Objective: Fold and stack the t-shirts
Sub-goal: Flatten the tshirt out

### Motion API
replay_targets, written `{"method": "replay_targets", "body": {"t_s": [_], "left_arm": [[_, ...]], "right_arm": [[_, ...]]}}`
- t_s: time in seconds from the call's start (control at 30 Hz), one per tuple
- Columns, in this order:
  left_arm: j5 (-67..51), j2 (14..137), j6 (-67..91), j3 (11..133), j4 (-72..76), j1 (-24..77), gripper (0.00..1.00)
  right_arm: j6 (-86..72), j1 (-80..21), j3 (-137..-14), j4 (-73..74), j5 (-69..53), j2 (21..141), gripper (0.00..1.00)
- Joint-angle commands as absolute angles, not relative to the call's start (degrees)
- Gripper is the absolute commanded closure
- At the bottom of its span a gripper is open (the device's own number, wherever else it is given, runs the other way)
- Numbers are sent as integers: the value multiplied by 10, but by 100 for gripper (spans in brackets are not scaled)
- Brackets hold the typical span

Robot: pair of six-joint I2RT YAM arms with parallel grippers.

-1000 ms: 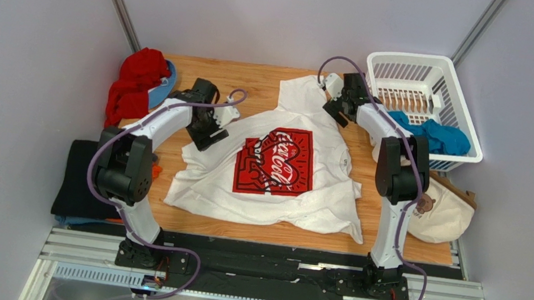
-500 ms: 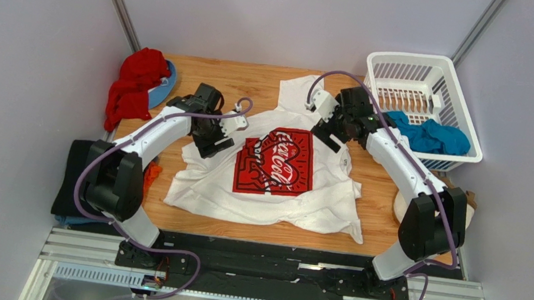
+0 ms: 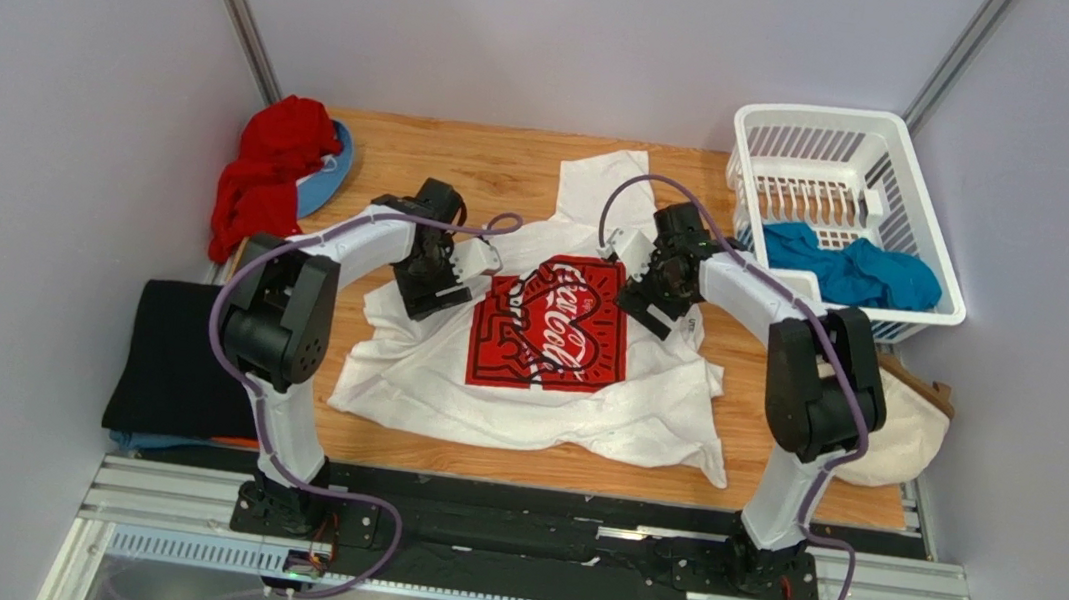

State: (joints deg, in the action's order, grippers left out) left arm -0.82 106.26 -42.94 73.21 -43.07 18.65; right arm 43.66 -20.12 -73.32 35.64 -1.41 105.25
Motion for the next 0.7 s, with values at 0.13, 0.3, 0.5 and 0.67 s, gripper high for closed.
{"method": "replay_targets", "body": {"t_s": [0.13, 0.3, 0.5, 0.67], "left_arm": [[68, 1135, -467, 795, -390, 186, 26], [98, 1179, -484, 862, -387, 178, 27], [123, 1249, -497, 974, -383, 156, 28], [146, 1316, -524, 1077, -373, 136, 28]], "right_arm": [[454, -201, -822, 303, -1, 1156, 13], [464, -198, -872, 295, 35, 1202, 14], [475, -189, -951, 294, 63, 1254, 14], [478, -180, -1022, 294, 88, 1289, 13]]}}
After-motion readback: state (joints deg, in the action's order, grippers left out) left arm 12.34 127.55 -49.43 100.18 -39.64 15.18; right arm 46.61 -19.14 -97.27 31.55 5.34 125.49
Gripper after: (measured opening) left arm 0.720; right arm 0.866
